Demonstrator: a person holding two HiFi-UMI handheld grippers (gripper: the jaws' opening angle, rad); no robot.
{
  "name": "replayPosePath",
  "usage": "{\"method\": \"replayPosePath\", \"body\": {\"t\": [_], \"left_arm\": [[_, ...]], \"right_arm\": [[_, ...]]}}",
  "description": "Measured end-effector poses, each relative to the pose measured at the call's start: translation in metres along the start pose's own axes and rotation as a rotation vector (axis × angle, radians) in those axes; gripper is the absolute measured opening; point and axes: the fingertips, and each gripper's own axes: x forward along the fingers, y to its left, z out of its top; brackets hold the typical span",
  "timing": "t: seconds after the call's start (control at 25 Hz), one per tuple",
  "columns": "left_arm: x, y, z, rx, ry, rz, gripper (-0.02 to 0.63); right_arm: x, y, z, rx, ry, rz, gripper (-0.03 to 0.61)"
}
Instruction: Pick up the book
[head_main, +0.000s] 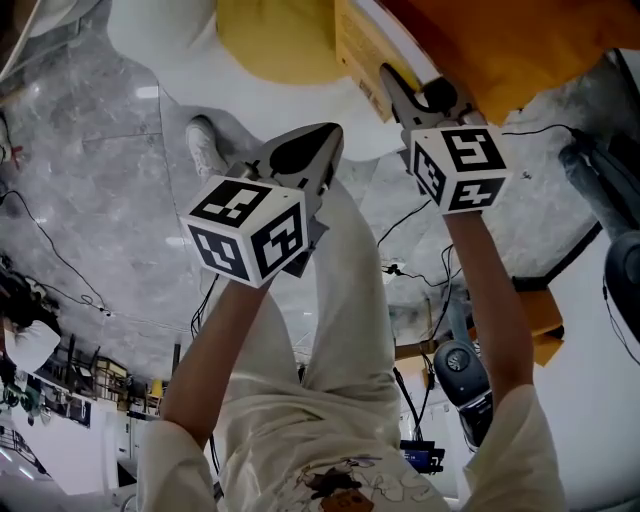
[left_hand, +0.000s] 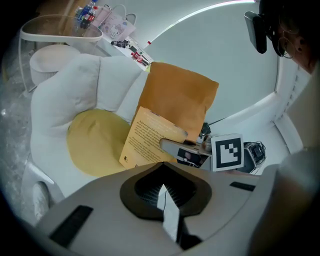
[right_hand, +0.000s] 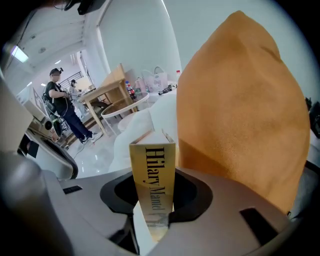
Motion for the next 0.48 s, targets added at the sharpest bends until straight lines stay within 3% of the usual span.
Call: {"method": "replayPosePath", "body": {"t": [0.48], "left_arm": [[-0.059,-0.015,0.015,0.071,0.016,-0.021,0.006]], "right_arm": [[-0.039,0.041,0.026,0.083,-0.035,-0.043,0.155]]}}
